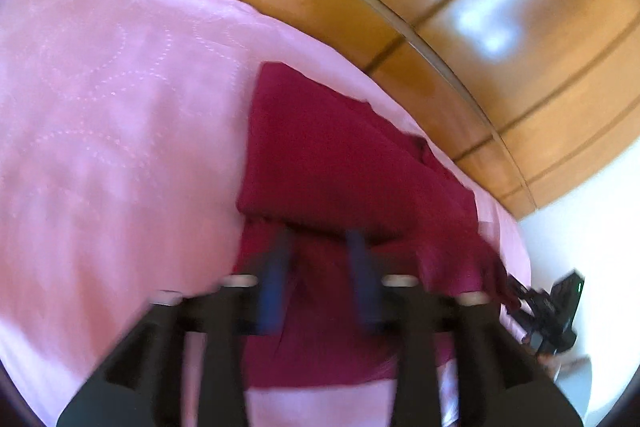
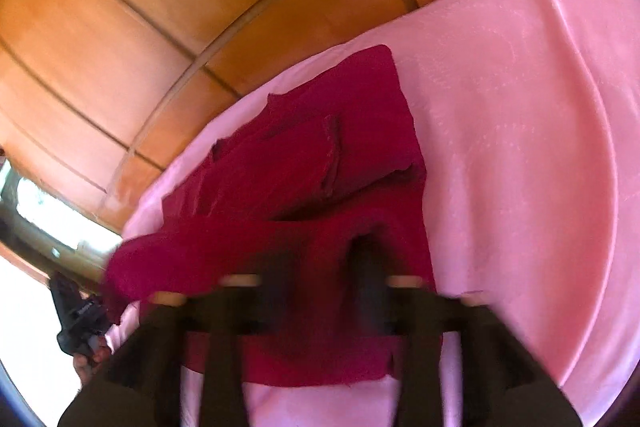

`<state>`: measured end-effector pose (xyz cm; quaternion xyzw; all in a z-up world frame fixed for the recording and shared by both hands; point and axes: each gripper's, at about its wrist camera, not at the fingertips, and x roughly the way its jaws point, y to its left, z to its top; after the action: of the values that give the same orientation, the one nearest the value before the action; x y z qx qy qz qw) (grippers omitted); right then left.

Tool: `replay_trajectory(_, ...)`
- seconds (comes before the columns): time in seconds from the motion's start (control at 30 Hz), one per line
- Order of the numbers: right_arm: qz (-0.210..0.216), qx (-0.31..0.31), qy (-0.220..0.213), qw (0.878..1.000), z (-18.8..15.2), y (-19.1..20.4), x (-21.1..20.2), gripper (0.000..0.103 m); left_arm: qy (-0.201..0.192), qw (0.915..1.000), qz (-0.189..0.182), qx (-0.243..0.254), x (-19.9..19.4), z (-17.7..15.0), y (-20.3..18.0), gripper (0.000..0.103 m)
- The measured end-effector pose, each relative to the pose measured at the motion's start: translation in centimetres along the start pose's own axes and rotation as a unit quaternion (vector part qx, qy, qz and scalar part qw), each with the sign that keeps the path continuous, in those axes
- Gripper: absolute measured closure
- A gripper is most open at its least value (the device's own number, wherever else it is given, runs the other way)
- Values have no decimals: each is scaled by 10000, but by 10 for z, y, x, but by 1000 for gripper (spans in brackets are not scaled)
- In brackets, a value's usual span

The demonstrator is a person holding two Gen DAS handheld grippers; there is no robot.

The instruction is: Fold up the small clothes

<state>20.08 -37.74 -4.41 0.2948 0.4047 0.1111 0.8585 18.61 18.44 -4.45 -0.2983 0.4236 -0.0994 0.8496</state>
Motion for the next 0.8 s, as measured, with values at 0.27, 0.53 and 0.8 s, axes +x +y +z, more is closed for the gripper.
replay_trajectory(0.27, -154, -150, 28, 9998, -30, -23, -30, 16, -22, 9993, -137, -344, -19, -20, 42, 35)
replay_trajectory(0.53, -611, -438, 317, 9967, -65, -28, -2, 64, 541, 9974, 268, 390, 12, -67, 26, 79)
replay_trajectory(0.8, -246, -638, 255, 9973, -74, -4, -36, 81, 373, 9967, 225, 688, -20, -75, 20, 94)
